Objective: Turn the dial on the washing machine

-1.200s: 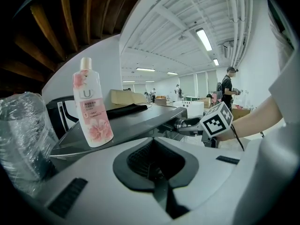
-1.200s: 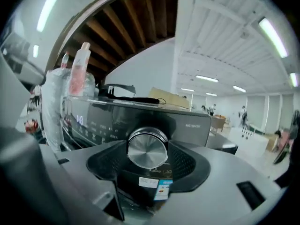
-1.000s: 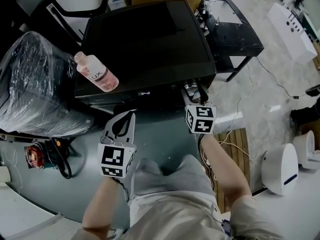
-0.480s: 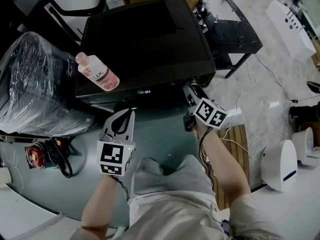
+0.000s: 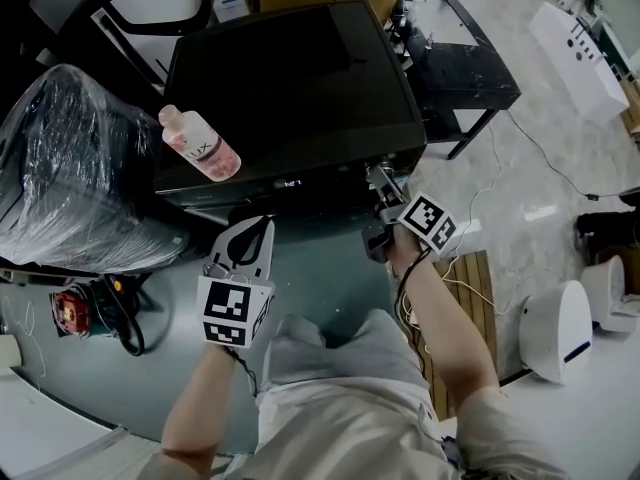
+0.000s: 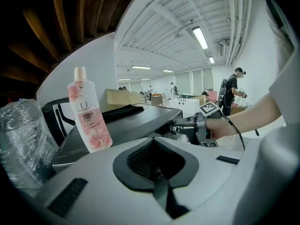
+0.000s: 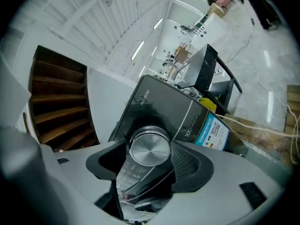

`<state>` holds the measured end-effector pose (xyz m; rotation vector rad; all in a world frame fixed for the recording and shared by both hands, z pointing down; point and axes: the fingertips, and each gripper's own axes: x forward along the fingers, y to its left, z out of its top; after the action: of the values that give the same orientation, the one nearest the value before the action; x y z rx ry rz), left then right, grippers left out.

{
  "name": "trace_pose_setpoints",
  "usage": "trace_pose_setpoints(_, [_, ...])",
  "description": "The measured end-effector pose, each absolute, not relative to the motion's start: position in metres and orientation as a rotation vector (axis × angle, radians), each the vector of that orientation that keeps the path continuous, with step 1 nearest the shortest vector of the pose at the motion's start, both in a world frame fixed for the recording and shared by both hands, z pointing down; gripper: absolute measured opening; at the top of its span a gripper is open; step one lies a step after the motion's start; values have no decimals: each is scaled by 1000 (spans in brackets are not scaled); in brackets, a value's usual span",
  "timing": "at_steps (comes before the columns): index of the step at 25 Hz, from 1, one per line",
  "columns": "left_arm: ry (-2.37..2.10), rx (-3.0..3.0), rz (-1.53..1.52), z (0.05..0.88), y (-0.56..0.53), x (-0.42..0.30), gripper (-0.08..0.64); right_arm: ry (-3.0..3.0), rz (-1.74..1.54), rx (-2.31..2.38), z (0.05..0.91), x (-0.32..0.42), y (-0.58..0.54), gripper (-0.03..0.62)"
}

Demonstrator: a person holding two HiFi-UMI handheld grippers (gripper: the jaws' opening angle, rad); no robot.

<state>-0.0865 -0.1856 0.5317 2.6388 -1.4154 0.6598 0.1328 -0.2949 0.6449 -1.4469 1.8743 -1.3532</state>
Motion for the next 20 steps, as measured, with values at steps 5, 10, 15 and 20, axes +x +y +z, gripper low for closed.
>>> trace_pose_setpoints(5, [-1434,2644,632,509,-179,-89,20,1998,-1285,-1531,621,136,-280,314])
trace_pose_setpoints(10, [-1457,2663,603,481,-169,-91,20,2244,-1068,-1554,558,128,-262,299])
trace_pose_setpoints(15, [-1471,2677,579,445,-154,-91,20,2488,-649,-1601,464,118,-233,145])
trace_pose_setpoints(20, [-1486,2707,550,404,-138,-87,20,2666,-282,-1607,386,107,-202,134])
